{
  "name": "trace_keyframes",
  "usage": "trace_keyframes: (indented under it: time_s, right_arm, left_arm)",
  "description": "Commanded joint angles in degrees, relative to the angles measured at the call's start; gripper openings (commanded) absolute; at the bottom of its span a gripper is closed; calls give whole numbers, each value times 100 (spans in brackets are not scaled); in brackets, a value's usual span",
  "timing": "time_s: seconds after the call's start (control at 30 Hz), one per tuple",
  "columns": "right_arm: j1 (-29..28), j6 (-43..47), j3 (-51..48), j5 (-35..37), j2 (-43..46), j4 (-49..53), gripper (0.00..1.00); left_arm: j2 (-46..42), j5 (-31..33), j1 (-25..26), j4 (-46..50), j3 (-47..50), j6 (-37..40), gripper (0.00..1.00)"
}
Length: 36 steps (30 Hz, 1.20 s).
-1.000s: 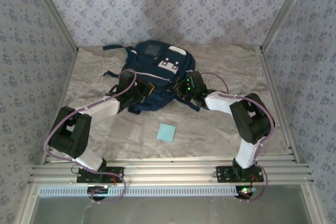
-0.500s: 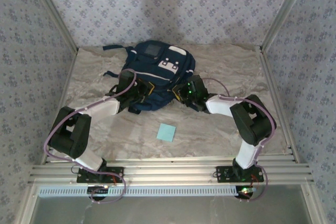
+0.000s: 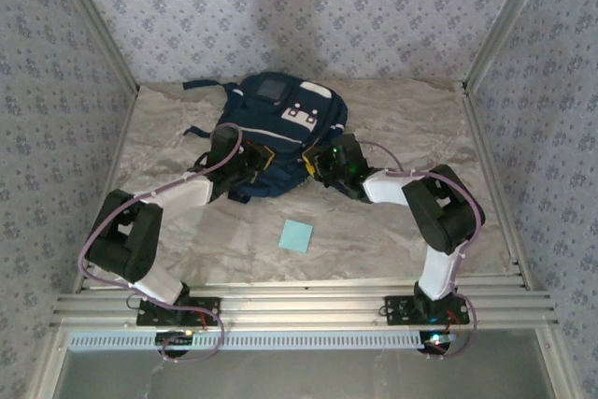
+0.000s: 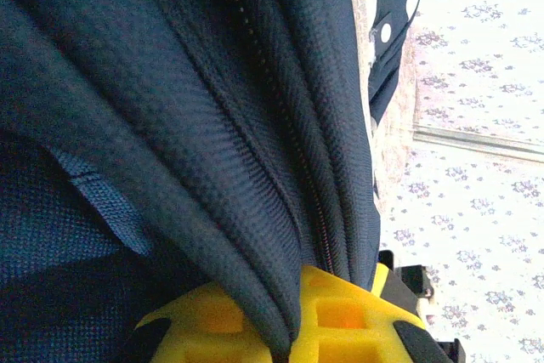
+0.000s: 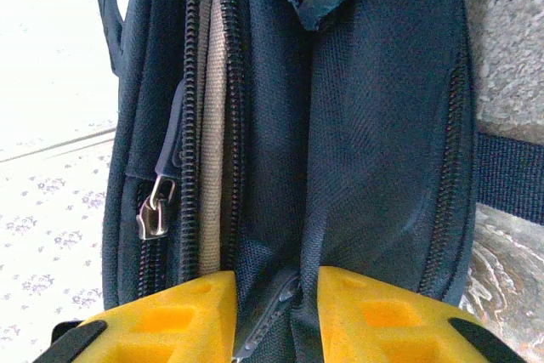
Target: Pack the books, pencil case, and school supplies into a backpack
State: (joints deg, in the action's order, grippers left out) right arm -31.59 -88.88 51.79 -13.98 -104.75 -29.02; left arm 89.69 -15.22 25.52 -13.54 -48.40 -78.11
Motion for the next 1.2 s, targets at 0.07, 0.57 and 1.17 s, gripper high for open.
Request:
trace_keyframes:
  time_s: [0.07,0.57,1.17]
  right_arm:
    - [-154,-586,115,-235,-171,-666,35]
    - [-212,-632,235,-223,-392,-835,0]
    - [501,1752,505,172,242,1310,0]
  left_arm:
    - [-189,-108,76,-479,13,-25,0]
    - [-222,-60,105,-517,73,-38,0]
    - [-409,-34,6,-297,44,67,0]
